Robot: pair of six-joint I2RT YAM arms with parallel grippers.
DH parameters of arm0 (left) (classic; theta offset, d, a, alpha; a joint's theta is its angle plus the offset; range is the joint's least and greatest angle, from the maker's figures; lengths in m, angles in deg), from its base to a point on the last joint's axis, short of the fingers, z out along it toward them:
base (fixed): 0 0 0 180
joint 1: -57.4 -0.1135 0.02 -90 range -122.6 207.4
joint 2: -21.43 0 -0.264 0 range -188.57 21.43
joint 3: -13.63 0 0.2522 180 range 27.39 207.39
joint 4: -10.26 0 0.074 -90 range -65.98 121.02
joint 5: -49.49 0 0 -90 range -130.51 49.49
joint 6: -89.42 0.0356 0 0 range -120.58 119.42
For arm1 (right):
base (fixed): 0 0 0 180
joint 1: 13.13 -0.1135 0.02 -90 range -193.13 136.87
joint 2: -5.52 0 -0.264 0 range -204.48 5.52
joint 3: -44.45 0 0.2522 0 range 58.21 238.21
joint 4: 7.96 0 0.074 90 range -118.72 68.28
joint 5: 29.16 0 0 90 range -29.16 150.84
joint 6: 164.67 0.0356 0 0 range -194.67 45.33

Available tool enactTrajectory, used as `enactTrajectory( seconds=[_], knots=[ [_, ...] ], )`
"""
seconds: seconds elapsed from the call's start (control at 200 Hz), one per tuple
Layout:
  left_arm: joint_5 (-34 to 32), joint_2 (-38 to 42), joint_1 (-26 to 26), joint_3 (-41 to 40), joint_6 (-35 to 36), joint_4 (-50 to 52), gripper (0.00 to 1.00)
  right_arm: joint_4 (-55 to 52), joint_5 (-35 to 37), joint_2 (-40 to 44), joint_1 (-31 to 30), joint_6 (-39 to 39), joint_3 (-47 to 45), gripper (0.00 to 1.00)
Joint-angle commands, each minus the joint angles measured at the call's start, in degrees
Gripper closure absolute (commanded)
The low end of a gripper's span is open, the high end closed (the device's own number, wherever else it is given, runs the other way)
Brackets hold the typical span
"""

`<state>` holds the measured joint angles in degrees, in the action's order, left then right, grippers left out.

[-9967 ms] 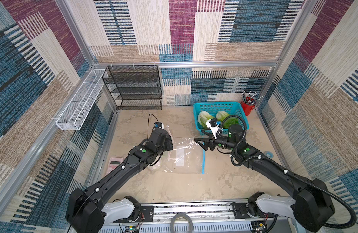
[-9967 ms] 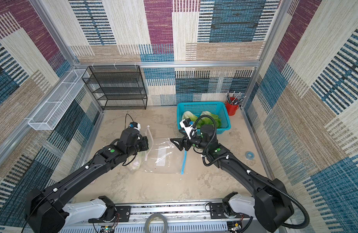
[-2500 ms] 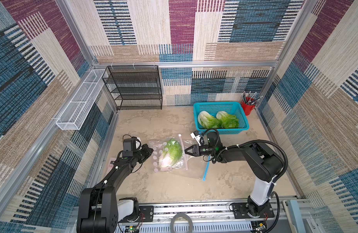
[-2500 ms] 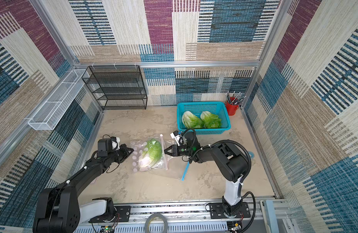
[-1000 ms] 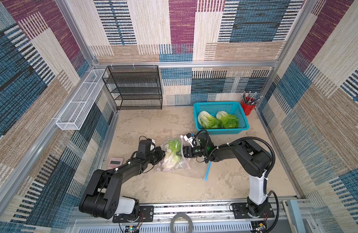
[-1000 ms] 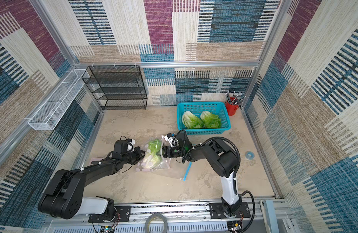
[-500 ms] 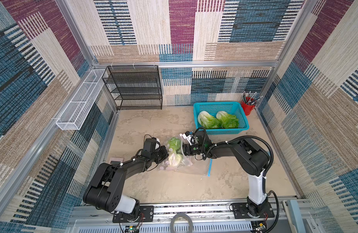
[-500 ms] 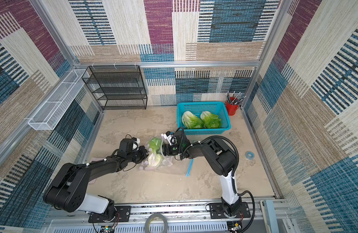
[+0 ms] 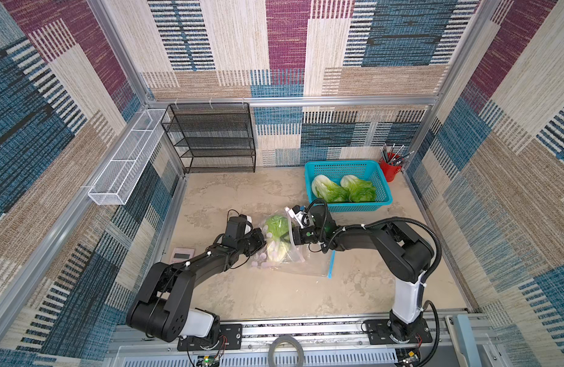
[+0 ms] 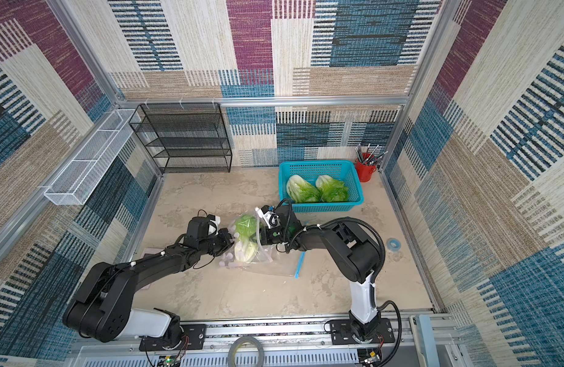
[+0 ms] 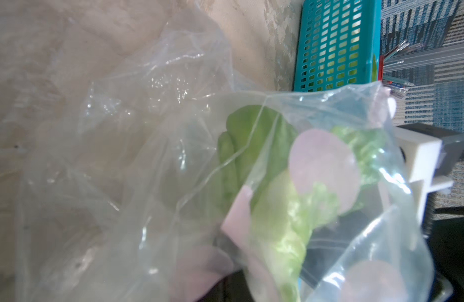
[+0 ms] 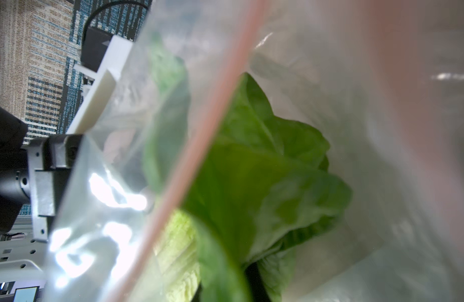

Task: Open the zip-top bag and take out the chinese cabbages
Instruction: Pick up the Chinese cabbage from the zipper food storage bag.

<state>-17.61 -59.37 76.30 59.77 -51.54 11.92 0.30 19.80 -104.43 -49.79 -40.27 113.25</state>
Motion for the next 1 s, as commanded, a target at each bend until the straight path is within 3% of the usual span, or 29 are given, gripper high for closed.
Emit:
enactTrajectory(
  seconds=[0.0,0.24,0.556,0.997],
  knots=[
    [-1.1,1.6,0.1,0.4,2.1,2.6,1.0,1.8,0.0,1.6,-0.2,-1.0,-0.7,1.0],
    [-6.4,6.5,-0.2,-1.2,2.1,6.2,1.0,3.3,0.2,3.6,-0.2,-0.2,-2.6,1.0],
    [-18.2,15.7,-0.8,-3.8,2.1,14.1,1.0,4.2,0.8,5.7,0.4,0.2,-4.6,1.0],
    [-21.8,19.9,-1.8,-5.1,3.2,17.8,1.0,4.8,-1.2,8.4,2.2,0.2,-8.0,1.0]
  ],
)
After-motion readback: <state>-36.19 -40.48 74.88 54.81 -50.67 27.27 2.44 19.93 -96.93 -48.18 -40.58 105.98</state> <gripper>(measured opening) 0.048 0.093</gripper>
